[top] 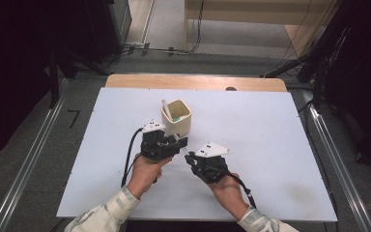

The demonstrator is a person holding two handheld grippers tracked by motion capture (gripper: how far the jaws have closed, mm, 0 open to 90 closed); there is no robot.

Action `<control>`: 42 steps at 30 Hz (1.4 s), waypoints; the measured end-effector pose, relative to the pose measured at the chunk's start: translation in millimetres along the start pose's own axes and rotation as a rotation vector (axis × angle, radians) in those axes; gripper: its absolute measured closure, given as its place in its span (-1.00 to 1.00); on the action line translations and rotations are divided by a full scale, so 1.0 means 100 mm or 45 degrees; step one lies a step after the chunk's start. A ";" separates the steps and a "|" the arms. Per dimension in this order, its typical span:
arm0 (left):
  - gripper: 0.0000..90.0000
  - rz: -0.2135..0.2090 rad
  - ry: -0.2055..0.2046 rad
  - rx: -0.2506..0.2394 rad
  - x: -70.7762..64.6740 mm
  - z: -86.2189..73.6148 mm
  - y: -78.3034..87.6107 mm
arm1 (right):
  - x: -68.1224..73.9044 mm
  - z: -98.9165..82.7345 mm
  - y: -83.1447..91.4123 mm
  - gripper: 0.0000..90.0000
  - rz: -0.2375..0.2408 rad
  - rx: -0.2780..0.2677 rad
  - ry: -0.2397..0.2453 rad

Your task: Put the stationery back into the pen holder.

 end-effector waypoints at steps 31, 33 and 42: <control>0.79 0.007 -0.077 -0.197 -0.12 0.29 0.19 | -0.12 -0.10 -0.02 0.05 0.017 0.040 -0.043; 0.79 0.017 -0.077 -0.217 -0.10 0.32 0.21 | -0.14 -0.12 -0.03 0.04 0.015 0.048 -0.044; 0.79 0.050 -0.078 -0.306 -0.03 0.46 0.25 | -0.14 -0.15 -0.05 0.02 0.014 0.066 -0.044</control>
Point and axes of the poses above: each handheld gripper's, and its own axes: y roughly backward along the jaws, z roughly out of its top, x roughly to its left, the point moved 8 cm from there along -y, roughly forward along the jaws, and after that the axes turned 2 degrees about -x, right-handed, at the moved point
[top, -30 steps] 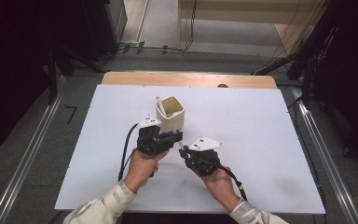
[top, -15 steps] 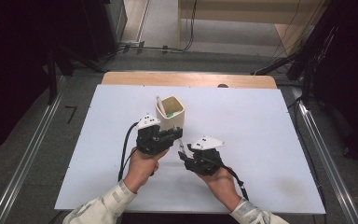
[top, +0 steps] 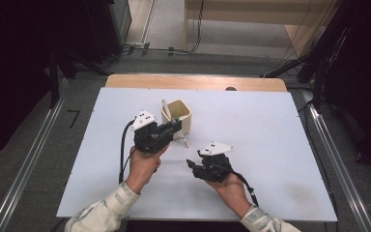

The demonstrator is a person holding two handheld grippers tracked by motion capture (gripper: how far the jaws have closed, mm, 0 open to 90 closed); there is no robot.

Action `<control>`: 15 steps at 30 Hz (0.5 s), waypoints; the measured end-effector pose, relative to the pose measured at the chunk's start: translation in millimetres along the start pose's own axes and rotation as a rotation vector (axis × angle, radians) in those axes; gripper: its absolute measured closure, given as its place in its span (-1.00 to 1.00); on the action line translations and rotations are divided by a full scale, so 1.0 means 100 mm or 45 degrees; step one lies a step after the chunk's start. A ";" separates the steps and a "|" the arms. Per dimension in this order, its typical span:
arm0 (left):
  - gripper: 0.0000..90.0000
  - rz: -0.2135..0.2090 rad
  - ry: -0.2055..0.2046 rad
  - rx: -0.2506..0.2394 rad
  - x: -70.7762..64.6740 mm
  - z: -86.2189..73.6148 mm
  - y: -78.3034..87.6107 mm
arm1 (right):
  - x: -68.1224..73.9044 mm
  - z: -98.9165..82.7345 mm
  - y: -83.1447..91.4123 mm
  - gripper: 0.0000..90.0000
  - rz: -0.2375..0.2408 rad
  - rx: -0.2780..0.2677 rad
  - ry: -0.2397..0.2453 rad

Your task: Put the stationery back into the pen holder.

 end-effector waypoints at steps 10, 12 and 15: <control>0.79 0.045 -0.015 -0.073 0.10 0.14 0.01 | -0.03 -0.03 -0.03 -0.15 0.002 0.017 -0.003; 0.79 0.051 -0.007 -0.093 0.12 0.17 0.02 | -0.03 -0.04 -0.04 -0.18 0.004 0.024 -0.011; 0.79 0.055 0.003 -0.107 0.14 0.21 0.03 | -0.03 -0.05 -0.06 -0.22 0.007 0.036 -0.012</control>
Point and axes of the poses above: each handheld gripper's, and its own axes: y roughly backward along the jaws, z roughly out of its top, x roughly to its left, the point moved 8 cm from there along -y, roughly forward along the jaws, and after that the axes turned 2 degrees about -x, right-handed, at the moved point
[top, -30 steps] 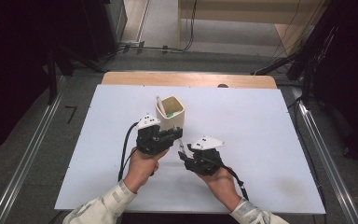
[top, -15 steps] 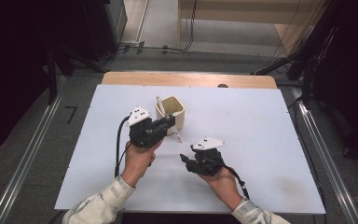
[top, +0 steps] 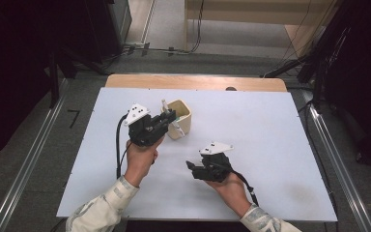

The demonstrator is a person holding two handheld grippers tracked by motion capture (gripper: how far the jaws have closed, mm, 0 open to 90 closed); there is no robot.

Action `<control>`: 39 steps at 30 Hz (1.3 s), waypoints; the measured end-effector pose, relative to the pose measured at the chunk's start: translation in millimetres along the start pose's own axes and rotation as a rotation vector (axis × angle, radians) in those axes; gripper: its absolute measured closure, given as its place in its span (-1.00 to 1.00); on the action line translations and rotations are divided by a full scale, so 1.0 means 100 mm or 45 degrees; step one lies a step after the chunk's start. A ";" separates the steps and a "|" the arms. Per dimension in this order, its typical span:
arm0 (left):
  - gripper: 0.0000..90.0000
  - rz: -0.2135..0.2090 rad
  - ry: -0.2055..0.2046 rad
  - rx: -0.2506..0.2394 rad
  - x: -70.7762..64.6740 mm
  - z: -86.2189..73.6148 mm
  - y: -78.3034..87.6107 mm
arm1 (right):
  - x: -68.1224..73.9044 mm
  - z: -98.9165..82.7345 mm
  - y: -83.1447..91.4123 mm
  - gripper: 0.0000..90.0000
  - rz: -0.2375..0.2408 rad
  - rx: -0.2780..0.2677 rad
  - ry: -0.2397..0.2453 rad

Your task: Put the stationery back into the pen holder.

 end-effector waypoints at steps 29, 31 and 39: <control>0.79 0.019 0.041 -0.080 0.13 0.17 -0.04 | 0.02 -0.02 -0.02 -0.23 0.010 0.020 0.001; 0.79 0.023 0.046 -0.081 0.15 0.19 -0.04 | 0.02 -0.03 -0.03 -0.23 0.012 0.020 0.001; 0.79 0.037 0.056 -0.108 0.19 0.27 -0.06 | 0.01 -0.03 -0.03 -0.23 0.013 0.023 0.011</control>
Point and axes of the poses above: each handheld gripper's, and its own axes: y roughly backward along the jaws, z roughly out of its top, x roughly to its left, the point moved 8 cm from there along -y, roughly forward along the jaws, and after that the axes turned 2 degrees about -x, right-handed, at the moved point
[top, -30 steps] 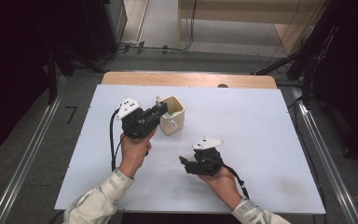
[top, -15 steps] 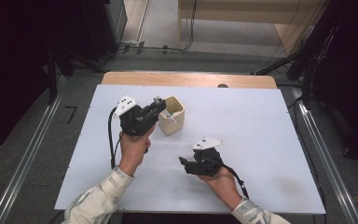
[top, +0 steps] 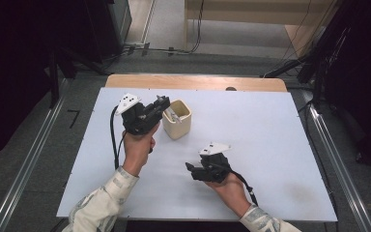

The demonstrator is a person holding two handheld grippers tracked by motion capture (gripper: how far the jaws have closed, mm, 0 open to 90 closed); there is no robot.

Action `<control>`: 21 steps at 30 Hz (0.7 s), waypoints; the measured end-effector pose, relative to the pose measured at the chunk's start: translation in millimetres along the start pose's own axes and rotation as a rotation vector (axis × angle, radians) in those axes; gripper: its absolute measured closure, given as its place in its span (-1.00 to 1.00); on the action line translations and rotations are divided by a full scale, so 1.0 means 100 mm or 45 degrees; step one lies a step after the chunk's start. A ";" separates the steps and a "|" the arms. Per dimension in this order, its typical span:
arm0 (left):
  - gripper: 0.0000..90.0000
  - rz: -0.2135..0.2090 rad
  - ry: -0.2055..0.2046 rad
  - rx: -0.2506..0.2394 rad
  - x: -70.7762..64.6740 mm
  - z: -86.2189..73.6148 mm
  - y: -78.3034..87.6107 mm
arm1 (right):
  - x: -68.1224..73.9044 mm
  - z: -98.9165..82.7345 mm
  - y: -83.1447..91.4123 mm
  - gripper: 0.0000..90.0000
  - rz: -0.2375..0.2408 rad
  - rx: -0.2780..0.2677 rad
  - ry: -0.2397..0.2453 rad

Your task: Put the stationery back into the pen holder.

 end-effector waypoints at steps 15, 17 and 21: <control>0.79 0.005 0.025 -0.023 0.05 0.07 -0.03 | 0.00 0.00 0.00 -0.22 0.001 0.000 0.000; 0.79 0.013 0.023 -0.028 0.06 0.08 -0.04 | 0.00 0.00 0.00 -0.22 0.002 0.000 0.000; 0.79 0.029 0.026 -0.024 0.09 0.07 -0.06 | 0.00 0.00 0.00 -0.21 0.004 -0.002 0.001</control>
Point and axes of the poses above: each handheld gripper's, and its own axes: y roughly backward along the jaws, z roughly out of its top, x roughly to its left, the point moved 8 cm from there along -y, roughly forward along the jaws, and after that the axes turned 2 degrees about -x, right-handed, at the moved point
